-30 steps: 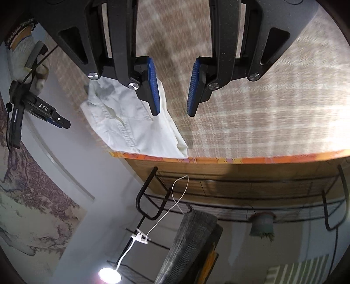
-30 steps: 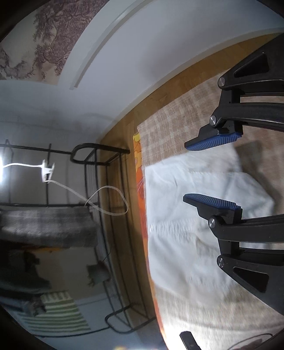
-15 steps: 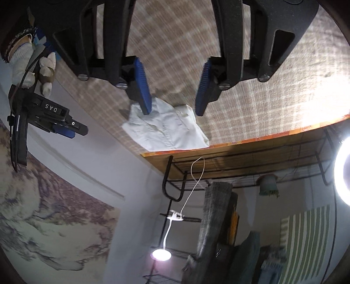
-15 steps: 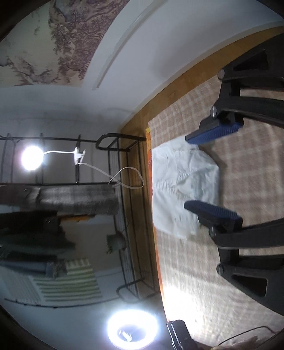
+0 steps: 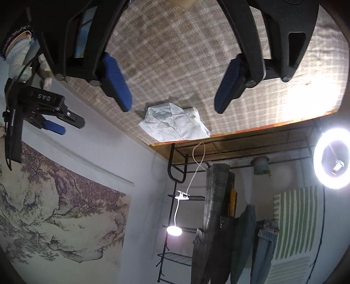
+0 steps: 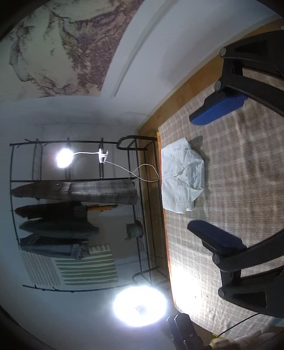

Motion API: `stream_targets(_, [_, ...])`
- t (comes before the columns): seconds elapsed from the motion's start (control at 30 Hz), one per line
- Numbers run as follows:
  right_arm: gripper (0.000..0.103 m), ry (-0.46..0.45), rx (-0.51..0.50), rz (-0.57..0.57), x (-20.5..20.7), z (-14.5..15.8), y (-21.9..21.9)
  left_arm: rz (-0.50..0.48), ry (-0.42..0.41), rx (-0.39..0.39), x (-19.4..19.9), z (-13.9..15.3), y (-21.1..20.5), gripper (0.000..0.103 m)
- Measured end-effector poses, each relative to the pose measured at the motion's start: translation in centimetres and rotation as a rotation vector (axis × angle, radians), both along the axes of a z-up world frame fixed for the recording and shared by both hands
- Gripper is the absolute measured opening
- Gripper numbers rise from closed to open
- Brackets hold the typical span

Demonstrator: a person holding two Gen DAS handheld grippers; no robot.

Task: Fold small clothes

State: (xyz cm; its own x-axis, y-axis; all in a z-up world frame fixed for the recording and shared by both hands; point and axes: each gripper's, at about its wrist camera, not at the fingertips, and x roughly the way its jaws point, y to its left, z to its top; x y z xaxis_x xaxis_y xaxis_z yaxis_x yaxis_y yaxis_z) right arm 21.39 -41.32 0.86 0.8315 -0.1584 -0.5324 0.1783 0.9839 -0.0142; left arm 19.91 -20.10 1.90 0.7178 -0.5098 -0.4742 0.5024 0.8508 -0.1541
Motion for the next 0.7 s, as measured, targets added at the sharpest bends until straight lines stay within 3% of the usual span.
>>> stream_targets(0.03, [0.103,-0.005,-0.005,0.003,-0.4,0.3,0.2,0.006,-0.011,0.0,-0.7,0.2,0.1,0.087])
stream_targets(0.23, [0.103,-0.034,-0.009,0.001,-3.7,1.2,1.3,0.045,-0.035,0.026,-3.3,0.6,0.5,0.1])
stream_targets(0.7, [0.103,-0.047,0.011,-0.018,-5.6,1.0,1.7,0.061,-0.01,0.03,-5.1,0.0,1.2,0.103])
